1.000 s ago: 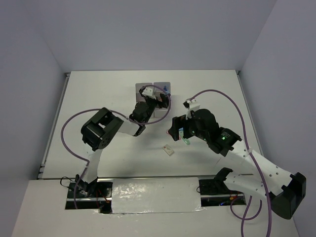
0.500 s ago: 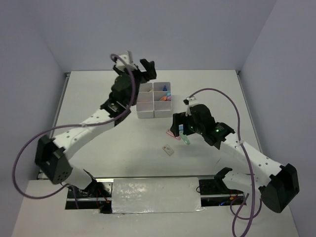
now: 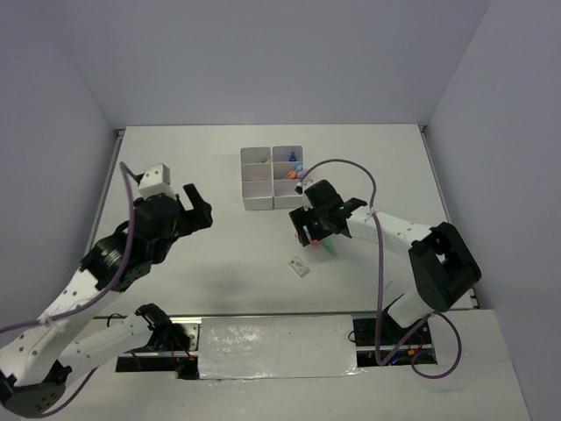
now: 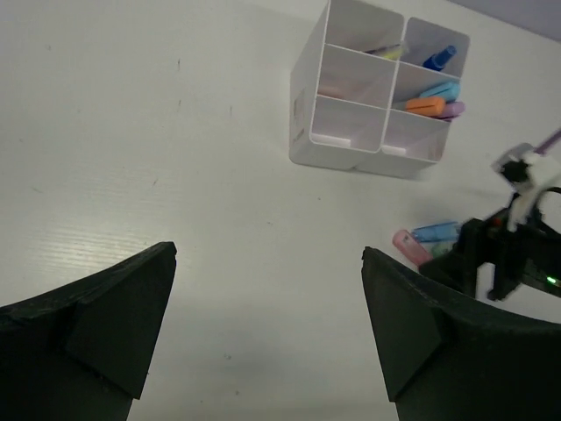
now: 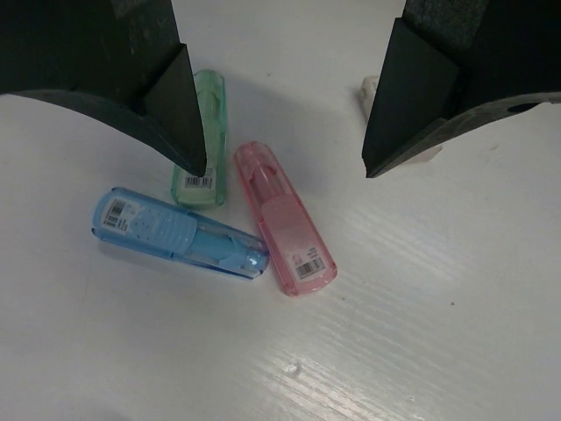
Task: Sort the stationery into containers
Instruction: Pick up the stationery from the center of the board, then place the stationery in the storage box, then pick up the stationery from the center of the board.
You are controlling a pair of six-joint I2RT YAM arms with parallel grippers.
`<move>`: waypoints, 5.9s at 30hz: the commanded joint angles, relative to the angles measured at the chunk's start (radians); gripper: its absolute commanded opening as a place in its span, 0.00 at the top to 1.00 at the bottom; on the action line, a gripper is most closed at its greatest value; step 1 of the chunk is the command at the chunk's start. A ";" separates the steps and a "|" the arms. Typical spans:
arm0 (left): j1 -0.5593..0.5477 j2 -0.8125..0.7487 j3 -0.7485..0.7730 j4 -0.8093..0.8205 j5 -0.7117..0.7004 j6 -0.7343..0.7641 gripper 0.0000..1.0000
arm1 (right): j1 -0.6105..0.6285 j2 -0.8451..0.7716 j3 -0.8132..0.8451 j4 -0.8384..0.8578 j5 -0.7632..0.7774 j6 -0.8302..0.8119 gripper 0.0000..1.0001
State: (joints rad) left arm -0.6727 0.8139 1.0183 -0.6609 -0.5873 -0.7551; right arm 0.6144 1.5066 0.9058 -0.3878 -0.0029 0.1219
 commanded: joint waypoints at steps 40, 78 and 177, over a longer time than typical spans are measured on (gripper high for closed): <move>-0.002 -0.231 -0.152 -0.036 0.058 0.234 0.01 | 0.134 0.339 0.219 -0.109 0.087 -0.019 0.55; 0.028 -0.334 -0.199 0.037 0.175 0.280 0.01 | 0.225 0.492 0.857 -0.151 0.159 -0.768 0.99; 0.108 -0.277 -0.215 0.084 0.320 0.329 0.01 | -0.071 0.159 0.067 -0.135 0.101 0.047 0.35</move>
State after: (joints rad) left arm -0.5709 0.5312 0.8112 -0.6197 -0.2821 -0.4446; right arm 0.5308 1.6325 0.9352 -0.5636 0.0937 0.1646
